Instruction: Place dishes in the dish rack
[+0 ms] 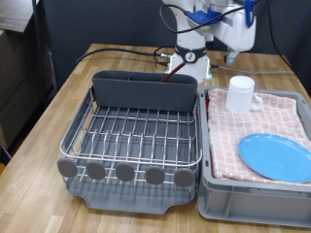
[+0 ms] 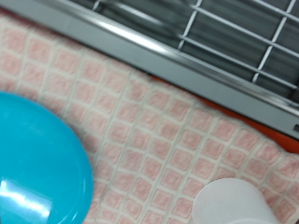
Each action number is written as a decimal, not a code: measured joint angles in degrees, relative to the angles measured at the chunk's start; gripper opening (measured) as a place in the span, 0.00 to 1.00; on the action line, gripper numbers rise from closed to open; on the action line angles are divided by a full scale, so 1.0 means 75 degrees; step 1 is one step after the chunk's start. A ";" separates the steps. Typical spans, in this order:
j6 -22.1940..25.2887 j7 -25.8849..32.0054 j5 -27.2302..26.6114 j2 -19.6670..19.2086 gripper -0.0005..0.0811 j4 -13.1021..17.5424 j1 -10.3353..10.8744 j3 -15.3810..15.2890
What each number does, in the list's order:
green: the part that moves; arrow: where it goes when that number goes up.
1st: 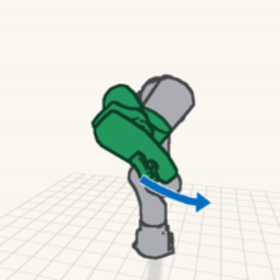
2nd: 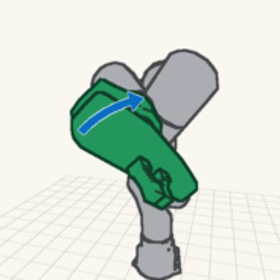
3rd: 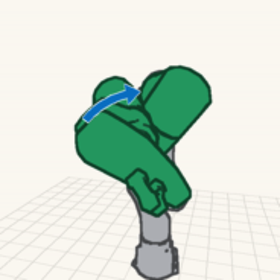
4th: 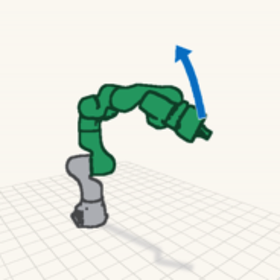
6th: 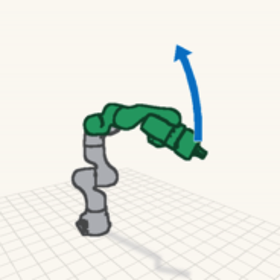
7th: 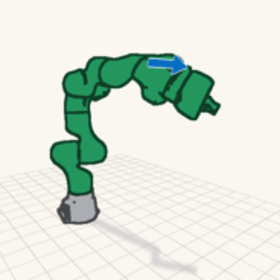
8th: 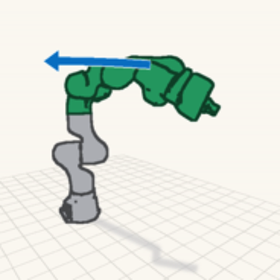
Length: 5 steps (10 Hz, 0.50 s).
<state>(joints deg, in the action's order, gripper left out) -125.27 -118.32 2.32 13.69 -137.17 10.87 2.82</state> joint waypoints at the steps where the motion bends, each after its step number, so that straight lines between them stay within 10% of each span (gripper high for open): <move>1: 0.0158 0.0011 0.0000 -0.0237 0.99 0.0329 0.0054 -0.0110; 5: 0.0589 -0.0084 0.0009 -0.1115 0.99 0.1615 0.0188 -0.0525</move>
<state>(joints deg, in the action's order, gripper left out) -120.85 -118.95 2.38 5.33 -125.06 12.28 -1.11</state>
